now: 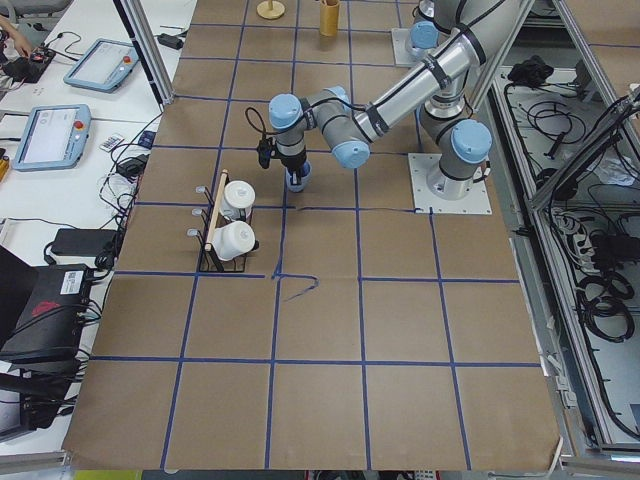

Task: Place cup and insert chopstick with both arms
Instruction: 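Carry blue cup to table center with left gripper while right grasps pink chopstick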

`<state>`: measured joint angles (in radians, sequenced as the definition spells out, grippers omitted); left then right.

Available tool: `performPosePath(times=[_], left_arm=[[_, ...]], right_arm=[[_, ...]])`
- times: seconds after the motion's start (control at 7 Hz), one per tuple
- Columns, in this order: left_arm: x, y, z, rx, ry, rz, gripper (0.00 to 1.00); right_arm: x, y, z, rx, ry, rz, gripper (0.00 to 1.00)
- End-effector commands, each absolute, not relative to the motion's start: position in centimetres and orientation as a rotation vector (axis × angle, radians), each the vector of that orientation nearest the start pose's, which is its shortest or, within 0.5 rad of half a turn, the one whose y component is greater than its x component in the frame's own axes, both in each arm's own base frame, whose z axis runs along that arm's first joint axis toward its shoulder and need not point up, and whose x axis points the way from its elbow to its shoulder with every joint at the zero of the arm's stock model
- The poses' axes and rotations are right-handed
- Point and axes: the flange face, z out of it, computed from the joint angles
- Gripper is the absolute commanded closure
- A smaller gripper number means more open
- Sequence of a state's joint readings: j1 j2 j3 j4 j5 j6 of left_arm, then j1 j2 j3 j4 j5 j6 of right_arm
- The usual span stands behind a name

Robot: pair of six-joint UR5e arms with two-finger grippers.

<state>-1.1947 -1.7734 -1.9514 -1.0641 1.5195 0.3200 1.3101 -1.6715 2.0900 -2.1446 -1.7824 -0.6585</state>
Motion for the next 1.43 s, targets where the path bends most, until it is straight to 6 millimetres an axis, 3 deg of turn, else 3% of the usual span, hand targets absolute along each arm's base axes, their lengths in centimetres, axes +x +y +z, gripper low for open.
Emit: performPosePath(times=[0.0, 0.29, 0.43, 0.71, 0.86, 1.0, 1.14, 1.29], left_arm=[[-3.7, -51.5, 29.1, -0.104, 3.187, 0.018, 0.96], [-17.8, -50.3, 31.1, -0.308, 3.176, -0.040, 0.96], [-23.1, -49.1, 31.3, -0.469, 3.169, -0.041, 0.96], [-28.4, -49.1, 29.1, -0.627, 3.184, -0.110, 0.95], [-30.1, -49.0, 27.7, -0.625, 3.182, -0.120, 0.94], [-31.2, -49.7, 27.7, -0.648, 3.187, -0.124, 0.94], [-32.9, -50.3, 27.9, -0.661, 3.190, -0.122, 0.93], [-33.5, -50.5, 27.6, -0.658, 3.185, -0.120, 0.85]], right_arm=[[-0.4, -43.0, 33.3, -0.646, 3.336, 0.116, 0.30], [-0.4, -43.1, 33.5, -0.644, 3.339, 0.114, 0.50], [-0.4, -43.1, 33.6, -0.643, 3.341, 0.109, 0.63], [-0.4, -43.6, 34.4, -0.645, 3.340, 0.073, 0.68], [-0.4, -43.7, 34.5, -0.644, 3.339, 0.069, 0.74], [-0.4, -43.7, 34.6, -0.644, 3.340, 0.064, 0.75], [-0.4, -43.7, 34.6, -0.644, 3.340, 0.064, 0.87], [-0.4, -43.9, 34.9, -0.643, 3.342, 0.054, 1.00]])
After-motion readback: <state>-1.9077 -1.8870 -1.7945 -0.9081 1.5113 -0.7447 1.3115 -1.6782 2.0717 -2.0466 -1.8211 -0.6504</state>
